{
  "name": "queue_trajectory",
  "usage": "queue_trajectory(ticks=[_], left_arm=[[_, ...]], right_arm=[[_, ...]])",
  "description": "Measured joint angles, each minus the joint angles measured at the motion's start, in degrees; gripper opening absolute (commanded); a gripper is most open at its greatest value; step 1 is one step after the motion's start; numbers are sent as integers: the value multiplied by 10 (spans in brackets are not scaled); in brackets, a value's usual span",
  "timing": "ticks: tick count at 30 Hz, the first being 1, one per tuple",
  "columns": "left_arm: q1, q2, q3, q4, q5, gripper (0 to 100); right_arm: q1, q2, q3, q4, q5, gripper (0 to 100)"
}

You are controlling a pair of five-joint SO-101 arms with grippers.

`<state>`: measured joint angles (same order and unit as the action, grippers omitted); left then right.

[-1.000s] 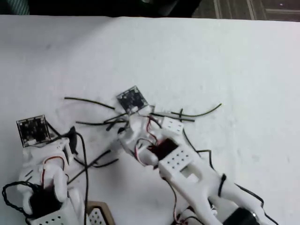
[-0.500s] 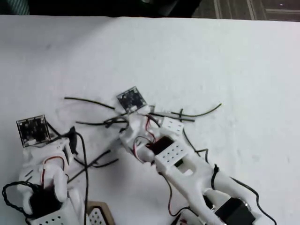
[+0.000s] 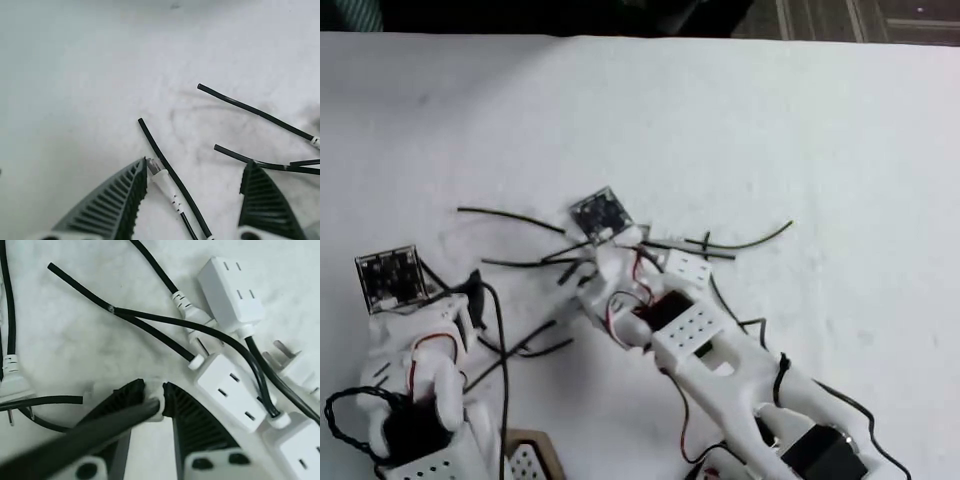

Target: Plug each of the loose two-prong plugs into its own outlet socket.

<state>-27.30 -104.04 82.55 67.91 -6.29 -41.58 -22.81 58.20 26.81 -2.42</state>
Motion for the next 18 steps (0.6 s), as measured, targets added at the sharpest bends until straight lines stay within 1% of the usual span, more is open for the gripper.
queue_trajectory(ticks=[4,10,18], left_arm=[[0,0,0,0,0,302],[0,0,0,0,0,302],[0,0,0,0,0,302]], right_arm=[[-1,0,0,0,11,16],[-11,9,3,9,56,16],[-18,32,-1,4,64,16]])
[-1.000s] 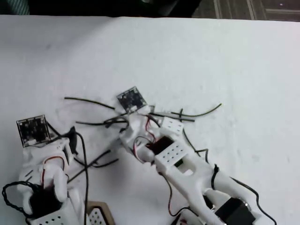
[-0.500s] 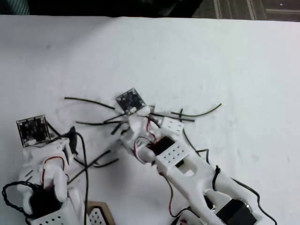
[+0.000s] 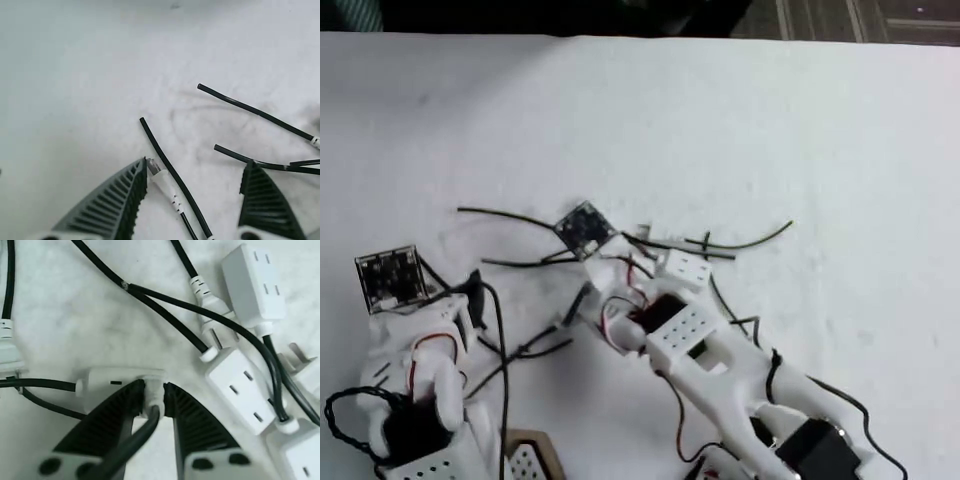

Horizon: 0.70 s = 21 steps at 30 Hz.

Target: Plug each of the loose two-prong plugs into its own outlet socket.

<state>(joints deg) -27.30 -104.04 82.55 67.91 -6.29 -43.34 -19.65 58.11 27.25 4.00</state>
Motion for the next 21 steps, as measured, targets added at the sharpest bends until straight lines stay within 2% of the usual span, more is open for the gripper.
queue_trajectory(ticks=[3,10,21], left_arm=[[0,0,0,0,0,302],[0,0,0,0,0,302],[0,0,0,0,0,302]], right_arm=[[0,40,-33,10,0,16],[0,143,-152,130,-1,16],[0,152,-168,149,-1,16]])
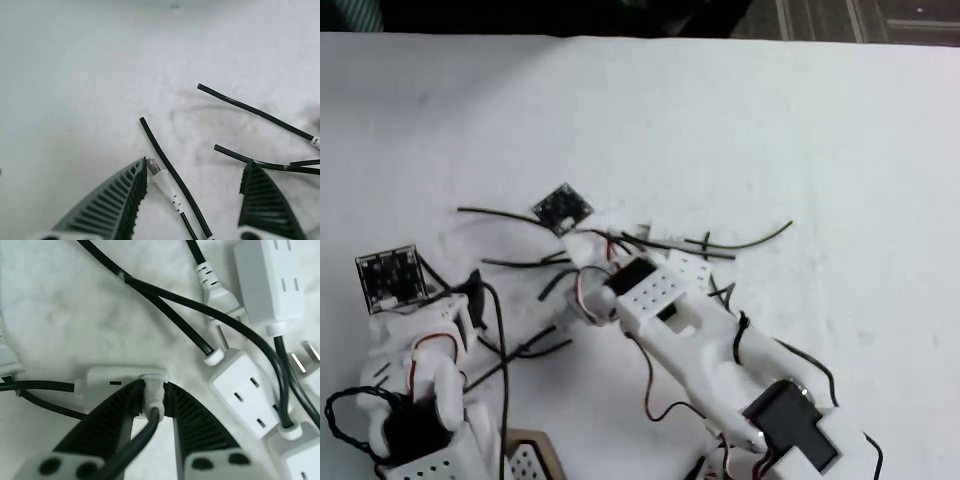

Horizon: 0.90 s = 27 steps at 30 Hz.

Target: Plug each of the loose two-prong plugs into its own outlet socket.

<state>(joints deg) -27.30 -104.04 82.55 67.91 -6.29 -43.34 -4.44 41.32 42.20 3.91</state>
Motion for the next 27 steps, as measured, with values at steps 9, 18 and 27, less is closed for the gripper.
queue_trajectory(ticks=[9,18,27], left_arm=[[0,0,3,0,0,302],[0,0,3,0,0,302],[0,0,3,0,0,302]], right_arm=[[54,-115,-40,42,2,16],[149,-58,-259,106,2,16],[278,161,-488,106,2,21]])
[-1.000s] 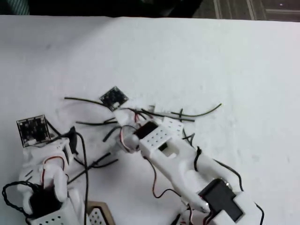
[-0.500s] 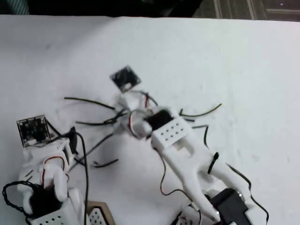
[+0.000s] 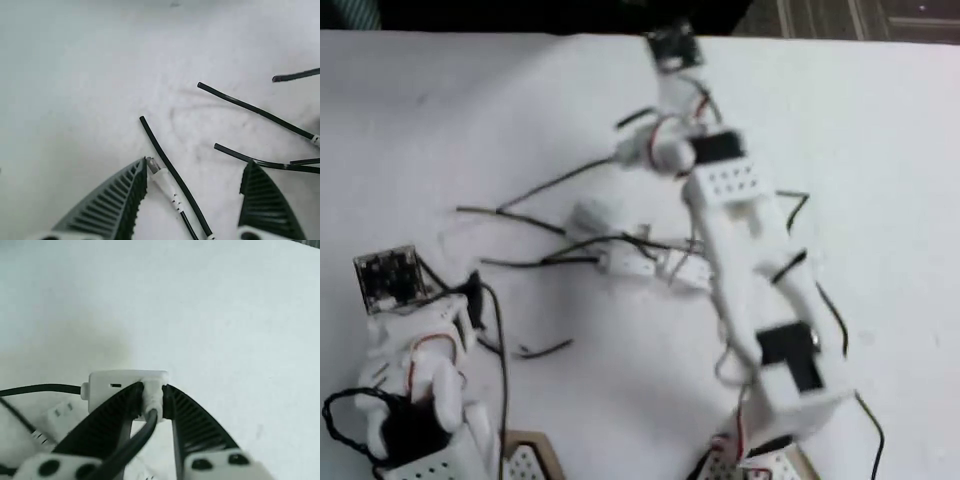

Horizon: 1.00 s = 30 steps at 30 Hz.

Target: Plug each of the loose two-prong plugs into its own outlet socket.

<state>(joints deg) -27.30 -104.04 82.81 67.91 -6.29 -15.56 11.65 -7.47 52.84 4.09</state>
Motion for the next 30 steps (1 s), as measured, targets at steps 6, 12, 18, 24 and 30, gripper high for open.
queue_trajectory(ticks=[6,12,18,24,30], left_arm=[[0,0,0,0,0,302],[0,0,1,0,0,303],[0,0,13,-11,0,304],[0,0,29,-40,0,303],[0,0,29,-41,0,303]], right_arm=[[55,159,-136,3,0,143],[56,208,-244,106,0,374],[28,205,-339,287,0,317],[-3,164,-366,438,0,97],[-7,98,-300,452,0,29]])
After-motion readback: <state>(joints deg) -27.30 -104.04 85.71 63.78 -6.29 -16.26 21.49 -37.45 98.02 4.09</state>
